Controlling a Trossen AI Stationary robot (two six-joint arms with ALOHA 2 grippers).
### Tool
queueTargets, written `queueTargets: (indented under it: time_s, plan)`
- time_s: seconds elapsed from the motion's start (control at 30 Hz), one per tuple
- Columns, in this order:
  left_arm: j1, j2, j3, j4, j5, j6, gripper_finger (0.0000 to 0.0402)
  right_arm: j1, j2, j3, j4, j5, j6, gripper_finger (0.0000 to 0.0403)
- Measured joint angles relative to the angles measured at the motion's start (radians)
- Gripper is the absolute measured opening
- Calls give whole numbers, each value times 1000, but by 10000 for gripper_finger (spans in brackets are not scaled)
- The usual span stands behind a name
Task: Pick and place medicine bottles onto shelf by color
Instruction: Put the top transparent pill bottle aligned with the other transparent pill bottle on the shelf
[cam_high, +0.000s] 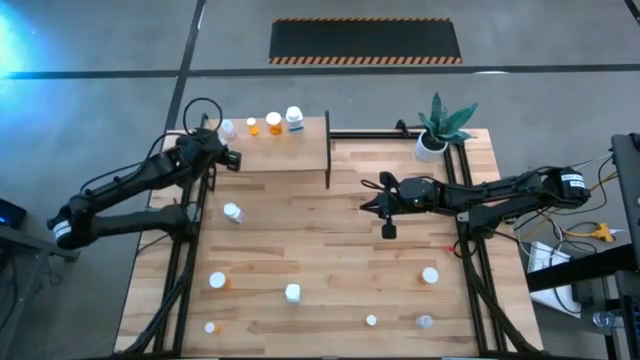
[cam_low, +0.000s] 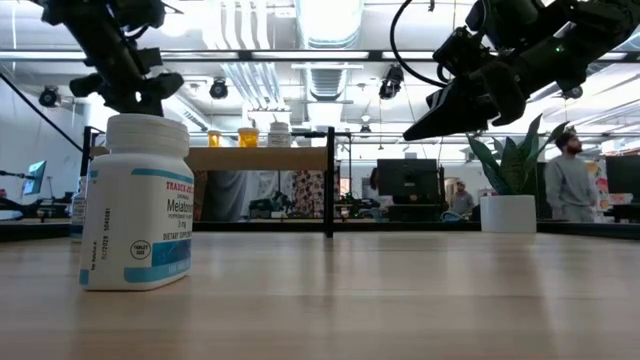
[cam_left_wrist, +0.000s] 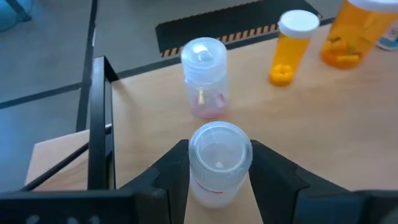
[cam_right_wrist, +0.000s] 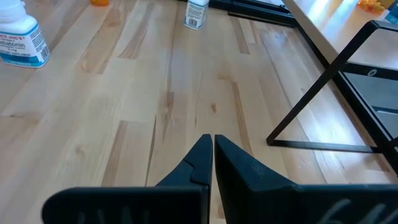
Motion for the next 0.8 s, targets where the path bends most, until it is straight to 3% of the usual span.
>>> queueTargets:
  time_s: [0.5,0.8]
  plan:
    - [140,40,-10,136,147,54,123,0,0,-1,0,0,0,9]
    - [161,57,-7,158,180,57,125,0,0,-5,-3,0,8,9]
